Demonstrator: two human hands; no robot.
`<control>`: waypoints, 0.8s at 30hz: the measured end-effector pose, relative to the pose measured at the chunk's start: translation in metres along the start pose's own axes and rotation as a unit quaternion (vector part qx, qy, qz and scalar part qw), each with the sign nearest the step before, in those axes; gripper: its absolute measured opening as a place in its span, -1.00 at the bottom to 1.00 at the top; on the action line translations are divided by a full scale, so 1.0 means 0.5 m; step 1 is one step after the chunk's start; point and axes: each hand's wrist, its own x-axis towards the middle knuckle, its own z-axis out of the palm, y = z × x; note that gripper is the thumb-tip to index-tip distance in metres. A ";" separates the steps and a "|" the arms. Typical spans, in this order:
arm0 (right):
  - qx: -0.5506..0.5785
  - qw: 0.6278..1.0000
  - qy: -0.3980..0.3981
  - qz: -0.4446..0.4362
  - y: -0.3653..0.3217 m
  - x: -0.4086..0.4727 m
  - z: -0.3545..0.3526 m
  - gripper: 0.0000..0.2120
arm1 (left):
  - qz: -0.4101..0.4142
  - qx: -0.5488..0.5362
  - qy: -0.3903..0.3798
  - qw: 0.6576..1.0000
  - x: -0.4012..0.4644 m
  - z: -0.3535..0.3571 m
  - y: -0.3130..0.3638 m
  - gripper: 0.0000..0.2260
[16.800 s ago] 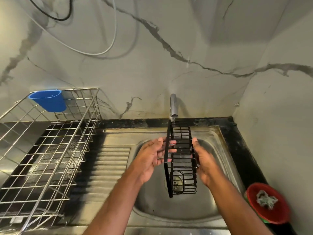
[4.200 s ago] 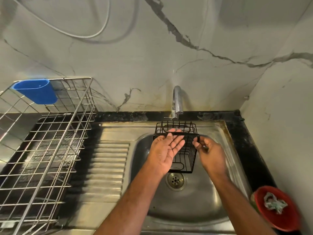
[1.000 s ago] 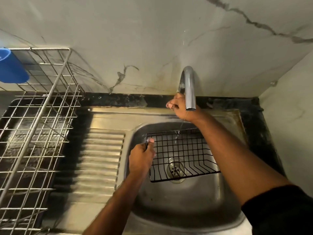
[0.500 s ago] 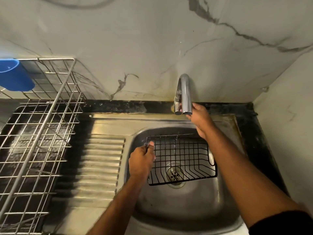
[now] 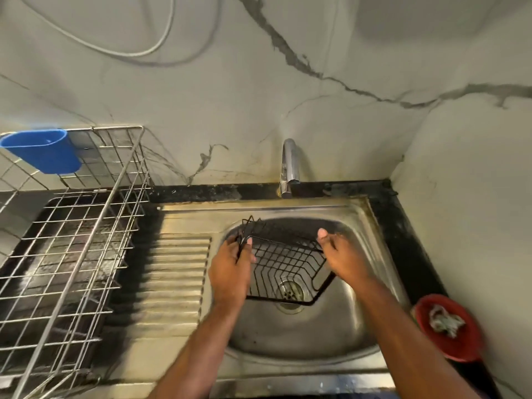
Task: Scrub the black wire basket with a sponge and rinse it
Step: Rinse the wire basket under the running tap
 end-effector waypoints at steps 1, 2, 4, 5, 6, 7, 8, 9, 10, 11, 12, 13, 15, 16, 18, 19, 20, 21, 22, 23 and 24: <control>0.001 1.000 -0.002 0.020 0.004 -0.006 -0.002 -0.40 | 0.027 -0.029 0.003 0.999 -0.006 -0.003 0.000 -0.79; -0.013 0.999 -0.002 0.031 0.004 -0.018 -0.007 -0.40 | 0.064 -0.035 0.007 0.997 -0.012 -0.008 0.000 -0.83; -0.020 0.999 0.009 0.023 0.007 -0.039 -0.013 -0.46 | 0.145 -0.026 -0.003 0.989 -0.021 -0.013 0.001 -0.86; -0.001 1.000 0.017 0.020 0.008 -0.046 -0.015 -0.49 | 0.181 -0.025 -0.010 0.983 -0.025 -0.016 0.004 -0.85; 0.031 0.999 0.020 0.028 0.002 -0.056 -0.020 -0.53 | 0.209 -0.032 -0.011 0.977 -0.030 -0.019 0.007 -0.86; 0.067 0.997 0.024 0.034 -0.002 -0.065 -0.024 -0.57 | 0.232 -0.044 -0.008 0.972 -0.036 -0.025 0.011 -0.84; 0.101 0.994 0.030 0.037 -0.006 -0.069 -0.028 -0.62 | 0.249 -0.057 -0.003 0.967 -0.041 -0.031 0.015 -0.79; 0.140 0.989 0.038 0.031 -0.011 -0.075 -0.035 -0.67 | 0.262 -0.070 0.000 0.962 -0.045 -0.036 0.015 -0.74; 0.182 0.982 0.049 0.029 -0.015 -0.079 -0.043 -0.70 | 0.272 -0.085 0.000 0.958 -0.048 -0.043 0.013 -0.68; 0.236 0.970 0.060 0.028 -0.019 -0.083 -0.051 -0.69 | 0.279 -0.100 -0.001 0.955 -0.047 -0.049 0.008 -0.65; 0.290 0.954 0.069 0.032 -0.021 -0.088 -0.059 -0.63 | 0.281 -0.107 -0.006 0.954 -0.046 -0.056 0.001 -0.66; 0.324 0.943 0.070 0.037 -0.020 -0.090 -0.064 -0.54 | 0.276 -0.105 -0.014 0.955 -0.041 -0.060 -0.010 -0.70; 0.306 0.949 0.054 0.054 -0.010 -0.093 -0.064 -0.41 | 0.235 -0.074 -0.049 0.968 -0.035 -0.068 -0.026 -0.69; 0.283 0.956 0.051 0.061 -0.004 -0.094 -0.060 -0.39 | 0.202 -0.054 -0.071 0.975 -0.035 -0.072 -0.027 -0.65; 0.290 0.953 0.064 0.054 0.001 -0.103 -0.058 -0.41 | 0.133 -0.041 -0.110 0.984 -0.042 -0.087 -0.017 -0.58; 0.310 0.947 0.069 0.038 0.000 -0.109 -0.058 -0.46 | 0.103 -0.049 -0.131 0.985 -0.045 -0.098 -0.010 -0.57; 0.328 0.942 0.070 0.021 0.001 -0.114 -0.058 -0.53 | 0.075 -0.051 -0.156 0.984 -0.048 -0.112 -0.002 -0.58; 0.339 0.938 0.068 0.003 0.004 -0.118 -0.057 -0.58 | 0.053 -0.045 -0.183 0.981 -0.051 -0.127 0.004 -0.60; 0.338 0.939 0.067 -0.014 0.006 -0.120 -0.053 -0.59 | 0.028 -0.036 -0.208 0.977 -0.053 -0.143 0.010 -0.58; 0.325 0.943 0.068 -0.028 0.008 -0.122 -0.046 -0.61 | -0.005 -0.031 -0.235 0.972 -0.055 -0.157 0.015 -0.54; 0.297 0.951 0.074 -0.039 0.005 -0.124 -0.040 -0.65 | -0.034 -0.029 -0.258 0.965 -0.055 -0.170 0.014 -0.50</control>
